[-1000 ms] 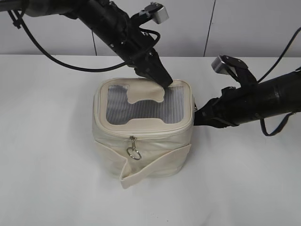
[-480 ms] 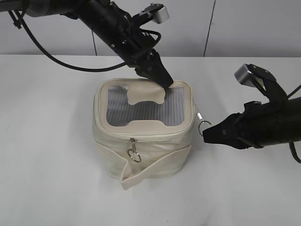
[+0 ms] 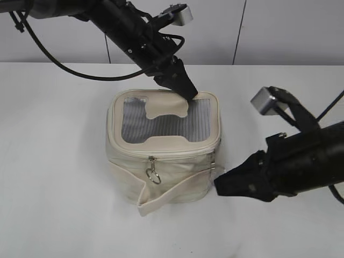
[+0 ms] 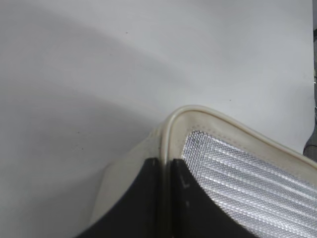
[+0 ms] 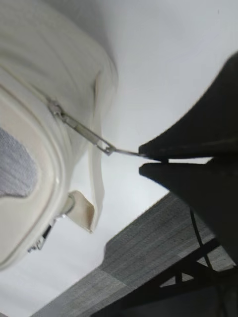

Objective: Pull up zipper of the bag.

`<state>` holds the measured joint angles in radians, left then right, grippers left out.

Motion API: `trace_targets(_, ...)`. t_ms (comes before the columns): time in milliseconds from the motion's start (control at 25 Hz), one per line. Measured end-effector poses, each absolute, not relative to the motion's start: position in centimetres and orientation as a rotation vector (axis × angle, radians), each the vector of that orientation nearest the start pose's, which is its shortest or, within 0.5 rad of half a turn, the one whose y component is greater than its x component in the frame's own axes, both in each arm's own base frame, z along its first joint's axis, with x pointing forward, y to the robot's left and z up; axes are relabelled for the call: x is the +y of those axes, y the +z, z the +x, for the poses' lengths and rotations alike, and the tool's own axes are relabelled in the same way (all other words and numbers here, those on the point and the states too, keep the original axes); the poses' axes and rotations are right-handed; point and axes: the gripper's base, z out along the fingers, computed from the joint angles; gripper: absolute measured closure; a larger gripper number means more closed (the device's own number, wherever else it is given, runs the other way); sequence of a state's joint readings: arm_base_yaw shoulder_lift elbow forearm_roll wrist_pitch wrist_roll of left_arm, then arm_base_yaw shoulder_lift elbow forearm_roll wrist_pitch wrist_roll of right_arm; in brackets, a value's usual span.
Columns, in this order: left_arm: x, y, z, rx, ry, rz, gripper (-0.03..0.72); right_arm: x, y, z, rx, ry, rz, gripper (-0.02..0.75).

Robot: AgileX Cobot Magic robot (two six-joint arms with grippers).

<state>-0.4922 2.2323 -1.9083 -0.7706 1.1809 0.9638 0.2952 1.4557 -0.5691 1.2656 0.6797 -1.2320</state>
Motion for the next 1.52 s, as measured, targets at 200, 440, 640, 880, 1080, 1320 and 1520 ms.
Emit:
trace_targets(200,-27.5,21.8,38.8,2.239,-0.962,1.477,0.658,15.8,17.9,18.9,2.456,0.884,-0.784,0.729)
trace_targets(440,-27.5,21.8,38.9,2.256,-0.960,1.457,0.658,21.0,18.6,19.2,2.386,0.891,-0.864,0.729)
trace_targets(640,-27.5,21.8,38.8,2.259,-0.957,1.457,0.658,24.3,17.4,20.5,2.431,0.923,-0.874,0.729)
trace_targets(880,-27.5,21.9,38.9,2.259,-0.960,1.445,0.566,23.0,18.6,20.2,2.494,0.909,-0.928,0.500)
trace_targets(1080,-27.3,23.7,38.9,2.290,-0.924,1.334,0.380,18.1,22.2,20.2,2.584,0.776,-0.909,0.226)
trace_targets(1320,-25.7,29.9,37.4,2.217,-0.826,1.232,0.435,13.4,26.6,18.2,2.614,0.527,-0.790,0.211)
trace_targets(1520,-22.9,33.8,33.2,2.227,-0.754,1.158,0.446,10.4,29.9,14.8,2.580,0.406,-0.713,0.211)
